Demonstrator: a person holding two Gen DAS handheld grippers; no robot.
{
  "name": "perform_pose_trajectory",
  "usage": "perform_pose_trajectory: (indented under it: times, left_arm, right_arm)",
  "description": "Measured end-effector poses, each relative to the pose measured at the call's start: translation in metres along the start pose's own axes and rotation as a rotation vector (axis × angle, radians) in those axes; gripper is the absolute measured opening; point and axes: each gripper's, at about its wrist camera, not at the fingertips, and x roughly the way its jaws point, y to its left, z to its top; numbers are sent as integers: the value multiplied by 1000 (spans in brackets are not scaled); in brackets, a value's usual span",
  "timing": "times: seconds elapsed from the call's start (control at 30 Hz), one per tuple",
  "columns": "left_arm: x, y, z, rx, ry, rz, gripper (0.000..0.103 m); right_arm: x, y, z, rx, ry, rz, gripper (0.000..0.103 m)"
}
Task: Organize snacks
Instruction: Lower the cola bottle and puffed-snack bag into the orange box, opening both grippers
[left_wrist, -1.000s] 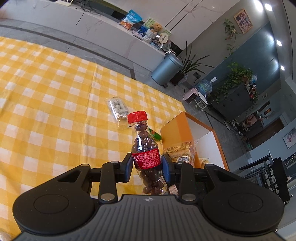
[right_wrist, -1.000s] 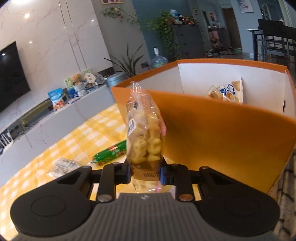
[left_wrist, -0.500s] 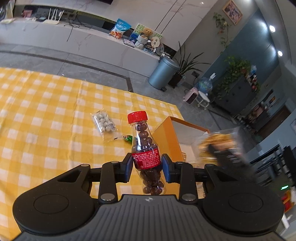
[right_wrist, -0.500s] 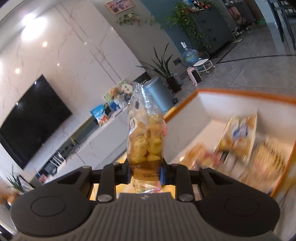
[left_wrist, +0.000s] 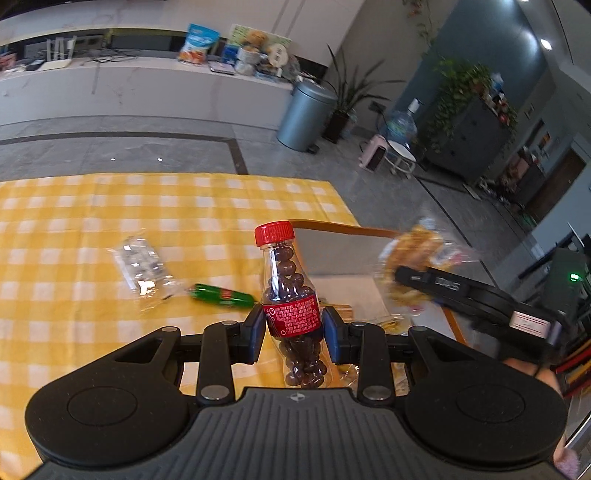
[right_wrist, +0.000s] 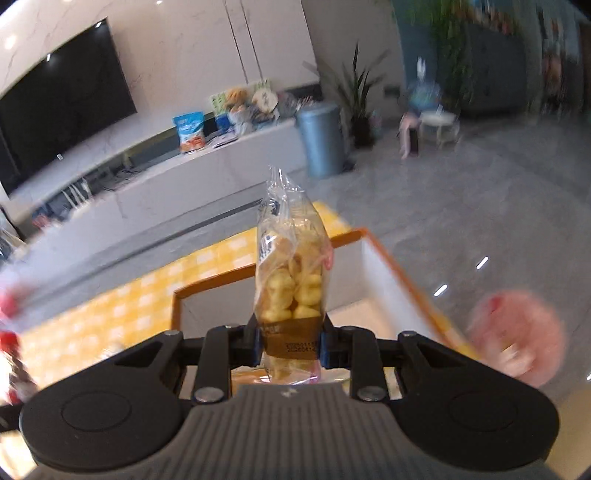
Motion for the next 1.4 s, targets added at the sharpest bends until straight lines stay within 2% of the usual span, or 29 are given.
perform_pose_trajectory:
  times: [0.13, 0.27, 0.33, 0.43, 0.47, 0.5, 0.53, 0.63, 0.7, 0.73, 0.8, 0.9, 0.97, 1.03, 1.1, 1.2, 1.23, 1.27, 1.3, 1.33, 1.4]
  left_arm:
    - [19, -13, 2, 38, 20, -9, 37]
    - [34, -24, 4, 65, 19, 8, 37]
    - [38, -28, 4, 74, 15, 22, 37]
    - [45, -34, 5, 85, 17, 40, 37]
    - [47, -35, 4, 90, 18, 42, 37]
    - [47, -37, 4, 95, 20, 44, 37]
    - [48, -38, 3, 98, 23, 47, 37]
    - [55, -46, 6, 110, 27, 57, 37]
    - [61, -53, 9, 117, 23, 60, 37]
    - [65, -56, 10, 117, 18, 59, 37]
    - [74, -63, 11, 116, 18, 49, 37]
    - [90, -71, 15, 119, 36, 8, 37]
    - [103, -75, 17, 116, 69, -4, 37]
    - [115, -80, 18, 118, 102, 12, 38]
    - [122, -83, 16, 138, 105, 35, 38]
    - [127, -86, 12, 160, 109, 31, 39]
    - [126, -85, 12, 151, 107, 26, 53]
    - [123, -84, 11, 140, 102, 8, 73]
    - [118, -83, 11, 126, 89, -6, 82]
    - [113, -82, 11, 116, 68, -18, 86]
    - [97, -79, 9, 125, 31, -34, 86]
  right_arm:
    - [31, -22, -9, 127, 84, 86, 26]
    - [48, -28, -14, 147, 138, 76, 26]
    - [55, -33, -13, 160, 156, 36, 26]
    - [60, -33, -13, 135, 173, -86, 32]
    - [59, -33, -14, 116, 163, -109, 40]
    - [55, -34, -14, 99, 141, -123, 53]
    - [48, -35, -14, 75, 115, -136, 59]
    - [14, -44, -23, 55, 59, -49, 70]
    - [-9, -49, -28, 36, -14, -39, 92]
    - [-19, -50, -28, 23, -50, -65, 95]
    - [-37, -56, -30, 20, -118, -94, 96]
    - [-50, -78, -29, 143, -175, -47, 95]
    - [-53, -90, -30, 213, -171, -28, 95]
    - [-52, -94, -32, 227, -162, -38, 94]
    - [-51, -96, -32, 229, -152, -49, 92]
    - [-49, -98, -30, 242, -149, -35, 92]
    - [-47, -96, -29, 241, -151, -29, 92]
    - [-47, -95, -29, 237, -153, -21, 92]
    - [-47, -94, -27, 232, -155, -13, 92]
    - [-48, -93, -27, 228, -157, -4, 92]
    - [-50, -89, -26, 222, -166, 9, 92]
